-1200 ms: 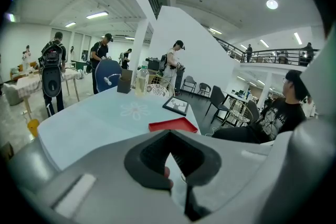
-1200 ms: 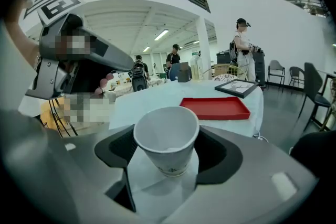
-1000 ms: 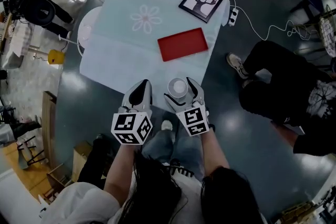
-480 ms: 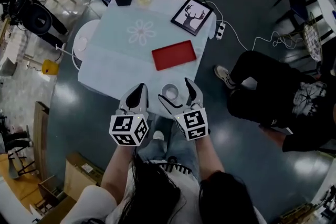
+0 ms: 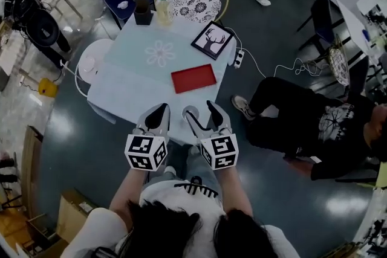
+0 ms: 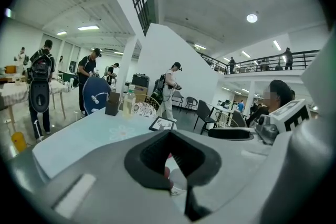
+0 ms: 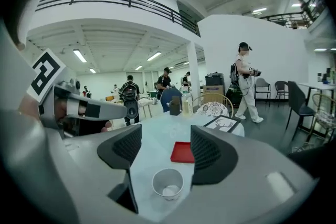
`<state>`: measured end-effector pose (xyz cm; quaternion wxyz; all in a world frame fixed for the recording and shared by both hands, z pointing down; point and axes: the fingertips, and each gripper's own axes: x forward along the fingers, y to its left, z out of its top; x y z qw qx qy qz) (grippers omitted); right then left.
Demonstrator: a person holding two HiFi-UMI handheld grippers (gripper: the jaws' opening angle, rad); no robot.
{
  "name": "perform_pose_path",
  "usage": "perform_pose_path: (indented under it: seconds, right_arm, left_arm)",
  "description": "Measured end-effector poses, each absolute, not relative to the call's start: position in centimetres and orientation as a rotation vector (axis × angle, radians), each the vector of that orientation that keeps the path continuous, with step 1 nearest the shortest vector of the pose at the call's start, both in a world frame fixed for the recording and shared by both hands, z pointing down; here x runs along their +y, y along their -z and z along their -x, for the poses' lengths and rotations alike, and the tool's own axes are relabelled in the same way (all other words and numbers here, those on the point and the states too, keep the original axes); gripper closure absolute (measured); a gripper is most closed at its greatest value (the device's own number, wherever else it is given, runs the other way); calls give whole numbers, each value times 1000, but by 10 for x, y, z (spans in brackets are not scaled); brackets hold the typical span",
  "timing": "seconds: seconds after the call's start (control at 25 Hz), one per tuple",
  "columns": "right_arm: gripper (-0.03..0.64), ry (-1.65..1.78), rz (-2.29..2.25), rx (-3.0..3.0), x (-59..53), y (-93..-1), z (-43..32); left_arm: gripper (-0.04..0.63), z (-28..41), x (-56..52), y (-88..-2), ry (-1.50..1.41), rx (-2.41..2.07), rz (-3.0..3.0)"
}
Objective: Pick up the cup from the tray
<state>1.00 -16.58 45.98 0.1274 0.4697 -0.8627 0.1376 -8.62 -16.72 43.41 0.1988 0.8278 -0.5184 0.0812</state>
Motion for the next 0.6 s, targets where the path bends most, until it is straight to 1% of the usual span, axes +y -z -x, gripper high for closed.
perform_pose_path:
  seconds: [0.12,0.2,0.28,0.32,0.36,0.6]
  right_arm:
    - [379,-388,-1426,-2496,-157,-449,-10]
    - [461,-374,-1487,-2474,-152,-444,-11]
    - [529,-388,-1579,-2442,-145,-441,-14]
    - [578,-401,-1612,-2430,-142,-440,-14]
    - [595,-409,-1625,-2425,-138,-440,-13]
    - [597,-370,-1631,-2369,-118,-440,-8]
  left_arm:
    - [595,88,-161,-426,-207,-1432,-2341]
    - [595,88,-156,-421,-197,-1418,-2360]
    - [595,90,-149,-419,-189,-1404,-2376]
    - [595,92,-146,-418,-187,-1399,-2383]
    - [595,94,-143,-417,-185,-1395,-2388]
    - [595,92,-123,-422,-199,-1353,-2412]
